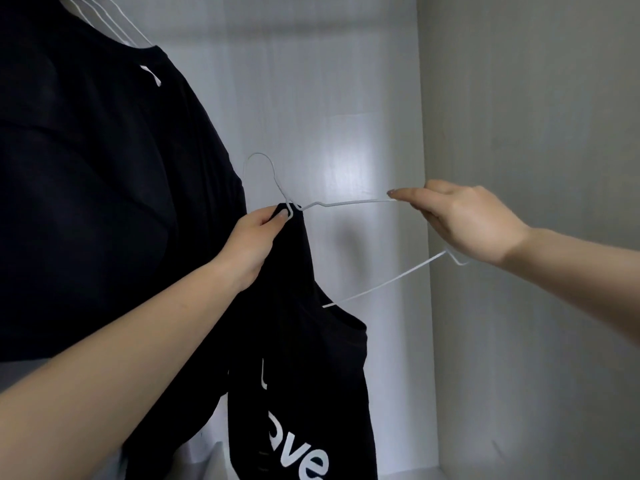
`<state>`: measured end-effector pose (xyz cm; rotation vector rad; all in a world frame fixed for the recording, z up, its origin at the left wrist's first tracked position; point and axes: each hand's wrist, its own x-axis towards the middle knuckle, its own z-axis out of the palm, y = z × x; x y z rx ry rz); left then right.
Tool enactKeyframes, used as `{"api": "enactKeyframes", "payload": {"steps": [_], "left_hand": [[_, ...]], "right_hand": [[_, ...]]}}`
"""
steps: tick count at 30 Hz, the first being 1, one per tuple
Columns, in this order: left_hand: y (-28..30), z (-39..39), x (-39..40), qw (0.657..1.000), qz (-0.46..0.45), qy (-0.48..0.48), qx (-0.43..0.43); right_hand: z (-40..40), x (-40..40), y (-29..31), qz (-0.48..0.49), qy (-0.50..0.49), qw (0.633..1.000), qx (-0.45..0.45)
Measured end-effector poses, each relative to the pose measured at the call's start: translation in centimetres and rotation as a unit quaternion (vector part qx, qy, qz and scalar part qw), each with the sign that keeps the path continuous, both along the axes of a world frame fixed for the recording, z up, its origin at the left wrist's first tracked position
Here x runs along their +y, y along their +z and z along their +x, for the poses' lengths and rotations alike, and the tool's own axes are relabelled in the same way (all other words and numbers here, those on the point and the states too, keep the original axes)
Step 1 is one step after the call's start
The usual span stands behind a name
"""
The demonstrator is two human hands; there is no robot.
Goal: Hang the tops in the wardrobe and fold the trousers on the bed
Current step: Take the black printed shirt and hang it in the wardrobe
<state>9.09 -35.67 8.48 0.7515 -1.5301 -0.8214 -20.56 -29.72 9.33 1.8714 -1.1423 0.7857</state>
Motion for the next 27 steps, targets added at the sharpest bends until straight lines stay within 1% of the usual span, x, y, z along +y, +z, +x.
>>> {"api": "enactKeyframes", "payload": {"steps": [2,4,7,8,9,11,12,13,14,15,16,17,18,19,21,23,25,27], "left_hand": [[0.0,0.0,-0.2,1.000,-0.005,0.004,-0.009],[-0.4,-0.1,-0.5,1.000,-0.005,0.020,-0.009],[-0.9,-0.2,-0.8,0.999,-0.005,0.044,-0.001],[-1.0,-0.3,-1.0,0.999,-0.001,0.050,0.002],[-1.1,-0.3,-1.1,0.999,0.003,0.052,0.006],[-1.1,-0.3,-1.3,0.999,0.013,0.047,0.013],[-1.1,-0.4,-1.4,0.999,0.015,0.045,0.016],[-1.1,-0.4,-1.5,0.999,0.013,0.043,0.017],[-1.0,-0.5,-1.5,0.999,0.009,0.040,0.019],[-1.0,-0.6,-1.5,0.999,0.007,0.037,0.021],[-1.0,-0.6,-1.5,0.999,0.005,0.035,0.024],[-0.9,-0.6,-1.5,0.999,0.005,0.035,0.028],[-0.9,-0.5,-1.5,0.999,0.003,0.037,0.030],[-1.0,-0.4,-1.6,0.999,0.000,0.040,0.029],[-1.1,0.0,-1.7,0.999,-0.007,0.048,0.025],[-1.2,0.4,-1.8,0.998,-0.008,0.053,0.034],[-1.0,0.9,-1.8,0.997,-0.007,0.062,0.047],[-1.0,1.5,-1.9,0.996,-0.017,0.073,0.040]], "right_hand": [[0.4,0.1,-0.2,-0.017,0.017,1.000,-0.014],[1.3,0.4,-0.2,-0.042,0.038,0.998,0.017],[2.5,0.6,-0.4,-0.123,0.020,0.983,0.135],[3.1,0.8,-0.7,-0.141,0.027,0.974,0.176],[3.9,1.2,-1.3,-0.146,0.055,0.965,0.210],[5.5,1.8,-3.3,-0.116,0.144,0.947,0.262],[6.1,1.6,-4.7,-0.085,0.167,0.941,0.281],[6.7,1.4,-6.1,-0.053,0.169,0.940,0.290],[7.2,1.2,-7.5,-0.002,0.145,0.948,0.284],[7.7,1.0,-8.7,0.068,0.111,0.959,0.253],[8.0,0.7,-9.6,0.145,0.077,0.965,0.203],[8.1,0.5,-10.2,0.237,0.042,0.958,0.155],[8.4,0.4,-10.9,0.340,0.035,0.935,0.098],[8.5,0.1,-11.4,0.403,0.056,0.913,0.038],[8.9,-0.2,-12.1,0.422,0.123,0.898,-0.032],[9.2,-0.5,-13.0,0.430,0.160,0.887,-0.055],[9.5,-0.8,-14.5,0.459,0.156,0.873,-0.052],[9.6,-0.9,-15.5,0.473,0.143,0.868,-0.055]]}}
